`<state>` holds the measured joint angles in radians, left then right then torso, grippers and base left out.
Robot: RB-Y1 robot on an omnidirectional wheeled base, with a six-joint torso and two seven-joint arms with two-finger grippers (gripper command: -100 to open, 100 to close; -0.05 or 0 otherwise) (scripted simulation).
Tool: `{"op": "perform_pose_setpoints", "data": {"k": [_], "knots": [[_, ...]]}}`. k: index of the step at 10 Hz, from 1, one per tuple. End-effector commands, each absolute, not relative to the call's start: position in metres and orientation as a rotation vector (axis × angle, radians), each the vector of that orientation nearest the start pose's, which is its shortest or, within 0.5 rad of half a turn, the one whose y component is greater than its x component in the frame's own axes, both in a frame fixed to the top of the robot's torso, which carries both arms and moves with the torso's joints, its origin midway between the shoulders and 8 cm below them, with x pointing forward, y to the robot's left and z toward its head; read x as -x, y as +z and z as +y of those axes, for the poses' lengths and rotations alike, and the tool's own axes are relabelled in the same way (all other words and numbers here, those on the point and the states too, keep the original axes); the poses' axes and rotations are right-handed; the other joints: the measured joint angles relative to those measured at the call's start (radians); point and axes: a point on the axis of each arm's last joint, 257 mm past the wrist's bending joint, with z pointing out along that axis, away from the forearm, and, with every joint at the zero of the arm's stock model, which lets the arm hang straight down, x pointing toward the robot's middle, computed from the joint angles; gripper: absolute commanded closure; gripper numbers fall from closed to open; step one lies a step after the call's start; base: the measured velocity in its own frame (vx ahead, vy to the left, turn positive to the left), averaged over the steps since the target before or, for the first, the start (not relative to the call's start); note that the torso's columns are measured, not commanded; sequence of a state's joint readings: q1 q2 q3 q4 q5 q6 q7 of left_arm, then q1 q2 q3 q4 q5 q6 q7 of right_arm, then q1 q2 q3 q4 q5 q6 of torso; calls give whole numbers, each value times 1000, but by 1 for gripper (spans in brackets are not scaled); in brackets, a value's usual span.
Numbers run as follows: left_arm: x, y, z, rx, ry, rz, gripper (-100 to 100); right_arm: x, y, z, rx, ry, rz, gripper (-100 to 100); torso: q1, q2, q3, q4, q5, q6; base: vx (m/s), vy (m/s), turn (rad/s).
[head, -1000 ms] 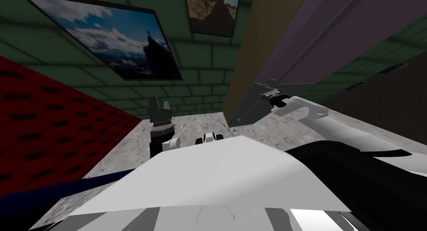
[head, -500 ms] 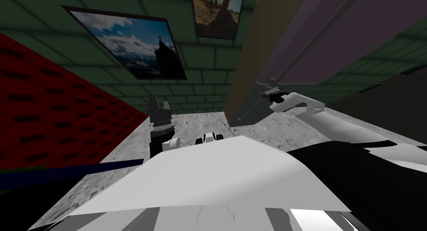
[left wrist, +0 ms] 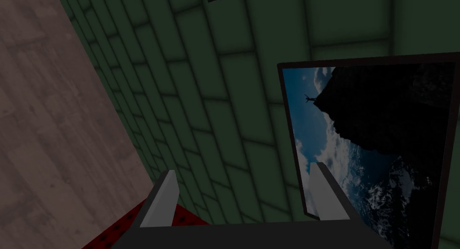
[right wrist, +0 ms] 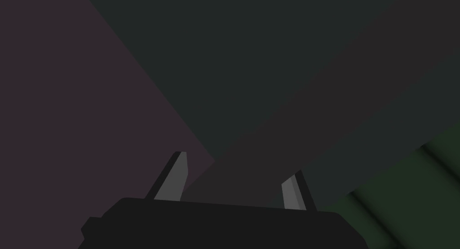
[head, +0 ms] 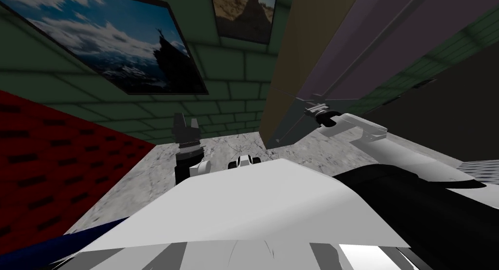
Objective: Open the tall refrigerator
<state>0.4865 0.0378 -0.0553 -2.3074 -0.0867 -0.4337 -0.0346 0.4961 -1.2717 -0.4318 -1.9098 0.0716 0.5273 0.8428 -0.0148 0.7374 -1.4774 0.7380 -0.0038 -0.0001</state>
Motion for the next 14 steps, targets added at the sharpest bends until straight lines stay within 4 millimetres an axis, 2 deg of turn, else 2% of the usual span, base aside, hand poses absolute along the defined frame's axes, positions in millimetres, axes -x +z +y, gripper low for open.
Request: {"op": "perform_pose_setpoints", "data": {"k": [1,2,3,4,5,6,7,8,10,11,12,13,14], "knots": [[-354,26,247,590,-1267,721,0,-426,13,-614,202,-851,1638,100,1,-2,-1,1,2,5,150,26,-181],[-354,26,247,589,-1267,721,0,-422,4,-617,205,-857,1658,100,1,-3,-2,2,3,4,75,11,-3],[-354,26,247,589,-1267,721,0,-418,14,-599,220,-806,1608,100,1,-1,-1,0,1,3,167,6,-281],[-354,26,247,590,-1267,721,0,-413,13,-601,236,-812,1612,100,1,-3,-1,2,2,8,167,22,-231],[-354,26,247,589,-1267,721,0,-409,5,-604,239,-817,1630,100,1,-2,-2,2,3,6,75,14,-9],[-354,26,247,589,-1267,721,0,-402,14,-589,255,-773,1591,100,0,0,0,1,1,4,159,7,-269],[-354,26,247,590,-1267,721,0,-397,9,-590,276,-778,1602,100,0,-2,-1,2,2,8,167,34,-228],[-354,26,247,589,-1267,721,0,-391,15,-573,295,-738,1570,100,0,-3,-2,1,2,5,217,61,-333],[-354,26,247,589,-1267,721,0,-384,12,-576,318,-742,1582,100,2,-4,-4,1,4,2,126,15,-103],[-354,26,247,589,-1267,721,0,-376,16,-558,344,-700,1558,100,1,0,-1,2,3,1,140,34,-240],[-354,26,247,590,-1267,721,0,-371,17,-559,365,-706,1560,100,5,-1,0,2,3,6,164,37,-251],[-354,26,247,589,-1267,721,0,-367,8,-563,368,-711,1586,100,7,-1,-1,2,4,3,79,8,-43],[-354,26,247,589,-1267,721,0,-359,17,-546,395,-679,1557,100,5,-1,-1,0,3,0,128,22,-267]]}}
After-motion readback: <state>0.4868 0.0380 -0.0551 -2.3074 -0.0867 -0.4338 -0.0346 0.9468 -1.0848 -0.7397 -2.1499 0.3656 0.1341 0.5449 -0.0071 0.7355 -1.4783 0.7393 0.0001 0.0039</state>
